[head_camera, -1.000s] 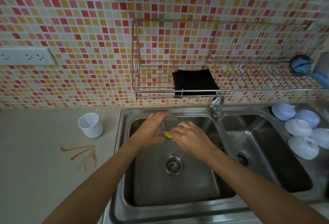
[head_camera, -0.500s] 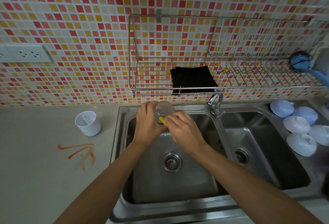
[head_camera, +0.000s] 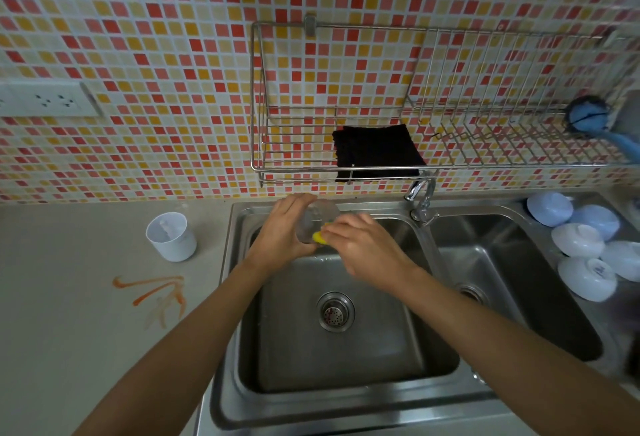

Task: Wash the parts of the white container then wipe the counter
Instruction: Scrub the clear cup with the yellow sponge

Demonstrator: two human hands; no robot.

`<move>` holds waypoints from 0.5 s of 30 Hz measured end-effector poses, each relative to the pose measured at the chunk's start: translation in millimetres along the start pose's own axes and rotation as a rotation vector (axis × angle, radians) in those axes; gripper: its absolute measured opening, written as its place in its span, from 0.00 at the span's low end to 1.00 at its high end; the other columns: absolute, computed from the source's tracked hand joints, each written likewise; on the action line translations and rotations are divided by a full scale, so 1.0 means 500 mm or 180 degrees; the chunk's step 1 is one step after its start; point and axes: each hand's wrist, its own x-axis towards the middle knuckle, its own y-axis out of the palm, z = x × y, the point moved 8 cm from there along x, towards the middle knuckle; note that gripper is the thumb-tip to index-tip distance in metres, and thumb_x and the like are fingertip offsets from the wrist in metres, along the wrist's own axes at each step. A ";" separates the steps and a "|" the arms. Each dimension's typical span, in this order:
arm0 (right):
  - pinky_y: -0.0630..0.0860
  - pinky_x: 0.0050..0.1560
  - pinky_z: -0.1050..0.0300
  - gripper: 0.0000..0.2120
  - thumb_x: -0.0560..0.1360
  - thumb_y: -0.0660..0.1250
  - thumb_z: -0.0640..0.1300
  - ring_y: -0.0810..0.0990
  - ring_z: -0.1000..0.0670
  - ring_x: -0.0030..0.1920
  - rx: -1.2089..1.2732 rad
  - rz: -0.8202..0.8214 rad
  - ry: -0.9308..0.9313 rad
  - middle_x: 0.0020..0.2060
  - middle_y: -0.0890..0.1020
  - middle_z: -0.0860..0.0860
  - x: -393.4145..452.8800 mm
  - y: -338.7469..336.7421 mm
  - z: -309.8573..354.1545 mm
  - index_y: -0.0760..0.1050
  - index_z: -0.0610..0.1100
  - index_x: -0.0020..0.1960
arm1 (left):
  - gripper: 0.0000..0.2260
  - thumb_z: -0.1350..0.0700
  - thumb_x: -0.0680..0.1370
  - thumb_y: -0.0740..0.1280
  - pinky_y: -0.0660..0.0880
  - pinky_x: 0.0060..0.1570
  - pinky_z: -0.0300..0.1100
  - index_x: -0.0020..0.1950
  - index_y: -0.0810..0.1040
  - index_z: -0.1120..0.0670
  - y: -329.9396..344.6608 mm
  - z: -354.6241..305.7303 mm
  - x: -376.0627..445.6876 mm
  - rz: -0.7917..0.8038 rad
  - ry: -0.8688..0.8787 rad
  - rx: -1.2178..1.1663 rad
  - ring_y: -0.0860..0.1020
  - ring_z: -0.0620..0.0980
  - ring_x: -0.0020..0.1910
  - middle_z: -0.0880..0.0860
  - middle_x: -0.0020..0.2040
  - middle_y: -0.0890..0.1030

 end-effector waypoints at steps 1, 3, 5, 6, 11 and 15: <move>0.74 0.51 0.51 0.18 0.67 0.69 0.36 0.77 0.47 0.55 0.0073 0.0035 -0.0033 0.54 0.83 0.51 -0.005 0.006 0.011 0.80 0.43 0.56 | 0.35 0.51 0.66 0.79 0.69 0.64 0.41 0.69 0.69 0.55 0.003 0.000 -0.003 0.0084 0.0048 0.0010 0.71 0.48 0.63 0.51 0.64 0.74; 0.74 0.50 0.52 0.18 0.68 0.67 0.36 0.77 0.48 0.56 0.0114 0.0094 -0.0087 0.54 0.82 0.51 -0.016 0.008 0.009 0.80 0.43 0.57 | 0.35 0.50 0.66 0.78 0.69 0.65 0.42 0.70 0.69 0.53 0.011 0.000 -0.014 0.0220 0.0124 0.0042 0.70 0.47 0.65 0.50 0.65 0.74; 0.73 0.50 0.52 0.17 0.68 0.67 0.35 0.77 0.48 0.56 0.0032 0.0100 -0.0051 0.54 0.82 0.52 -0.017 0.003 -0.011 0.80 0.44 0.56 | 0.35 0.50 0.67 0.77 0.69 0.64 0.41 0.71 0.68 0.53 0.013 -0.006 -0.022 0.0222 0.0135 0.0033 0.70 0.47 0.65 0.50 0.66 0.73; 0.73 0.50 0.52 0.17 0.67 0.68 0.35 0.77 0.48 0.57 -0.0023 0.0077 -0.0007 0.54 0.82 0.52 -0.014 0.000 -0.018 0.80 0.44 0.55 | 0.35 0.51 0.67 0.77 0.68 0.63 0.40 0.71 0.68 0.53 0.011 -0.011 -0.023 0.0188 0.0118 0.0012 0.70 0.47 0.64 0.51 0.65 0.74; 0.72 0.49 0.54 0.17 0.68 0.62 0.38 0.77 0.49 0.55 0.0095 -0.0062 0.0166 0.53 0.83 0.53 -0.020 0.003 0.012 0.81 0.45 0.54 | 0.33 0.52 0.66 0.79 0.64 0.61 0.32 0.68 0.71 0.55 0.005 -0.032 -0.013 0.0203 0.0255 -0.0029 0.69 0.43 0.62 0.51 0.63 0.75; 0.71 0.48 0.54 0.17 0.68 0.62 0.39 0.77 0.49 0.54 0.0161 -0.0026 0.0043 0.52 0.83 0.54 -0.031 -0.014 0.000 0.82 0.45 0.53 | 0.35 0.48 0.67 0.77 0.65 0.63 0.35 0.70 0.67 0.50 0.007 -0.009 -0.013 0.0329 0.0139 -0.0057 0.69 0.42 0.64 0.48 0.65 0.73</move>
